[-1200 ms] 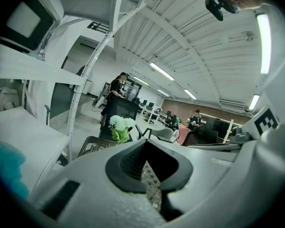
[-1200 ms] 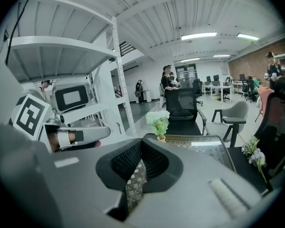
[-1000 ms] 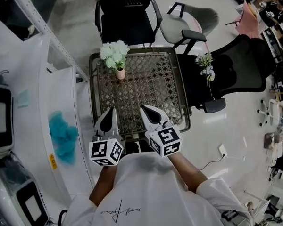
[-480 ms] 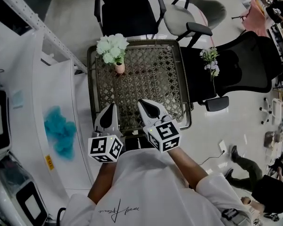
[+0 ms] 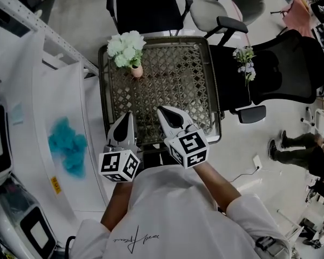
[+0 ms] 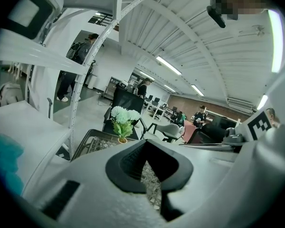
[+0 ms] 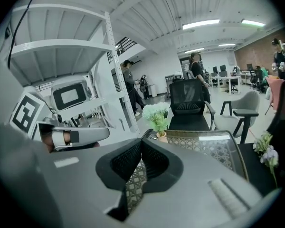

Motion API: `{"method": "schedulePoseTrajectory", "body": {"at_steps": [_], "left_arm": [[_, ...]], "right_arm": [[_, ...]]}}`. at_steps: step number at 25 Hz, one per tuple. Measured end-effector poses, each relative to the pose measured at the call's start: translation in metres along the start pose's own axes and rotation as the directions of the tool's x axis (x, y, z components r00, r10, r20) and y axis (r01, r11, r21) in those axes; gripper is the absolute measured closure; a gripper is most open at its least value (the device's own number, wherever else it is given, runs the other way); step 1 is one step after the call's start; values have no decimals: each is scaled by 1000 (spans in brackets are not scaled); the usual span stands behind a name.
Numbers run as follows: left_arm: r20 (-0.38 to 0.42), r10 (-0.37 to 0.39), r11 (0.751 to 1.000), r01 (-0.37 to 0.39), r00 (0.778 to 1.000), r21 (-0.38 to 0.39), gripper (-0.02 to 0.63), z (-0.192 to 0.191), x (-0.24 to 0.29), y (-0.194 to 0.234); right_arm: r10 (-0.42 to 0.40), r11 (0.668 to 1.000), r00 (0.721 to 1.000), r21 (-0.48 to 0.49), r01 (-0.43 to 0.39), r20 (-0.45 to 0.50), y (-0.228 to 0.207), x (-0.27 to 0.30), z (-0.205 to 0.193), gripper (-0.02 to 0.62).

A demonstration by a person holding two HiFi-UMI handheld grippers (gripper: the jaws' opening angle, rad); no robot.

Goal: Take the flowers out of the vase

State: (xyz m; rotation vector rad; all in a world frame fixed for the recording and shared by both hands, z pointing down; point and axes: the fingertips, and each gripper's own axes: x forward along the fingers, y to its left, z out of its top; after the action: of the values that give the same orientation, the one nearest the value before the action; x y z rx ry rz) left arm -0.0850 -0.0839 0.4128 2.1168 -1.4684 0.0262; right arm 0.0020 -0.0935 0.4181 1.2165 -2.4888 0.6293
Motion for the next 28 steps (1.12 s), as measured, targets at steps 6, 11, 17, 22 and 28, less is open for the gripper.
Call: {"method": "schedulePoseTrajectory", "body": {"at_steps": [6,11,17,22,28], "left_arm": [[-10,-5,1000,5,1000,-3,609,0,7,-2],[-27,6,1000,-7,1000,-11,609,-4,11,8],[-32,35,999,-35,999,-12,609,-3,14,19],[-38,45,999,-46,998,-23,607,-9,18,19],[-59,51,998,-49,997,27,607,-14,22,11]], "right_arm": [[8,1000,1000,-5,-8,-17,-8,4,-3,586],[16,1000,1000,-15,-16,-24,-13,9,-5,586],[14,1000,999,-16,-14,-34,-22,16,-7,583],[41,999,999,-15,-41,-37,-24,24,-7,583],[35,999,999,-16,-36,-40,-33,30,-7,574]]}}
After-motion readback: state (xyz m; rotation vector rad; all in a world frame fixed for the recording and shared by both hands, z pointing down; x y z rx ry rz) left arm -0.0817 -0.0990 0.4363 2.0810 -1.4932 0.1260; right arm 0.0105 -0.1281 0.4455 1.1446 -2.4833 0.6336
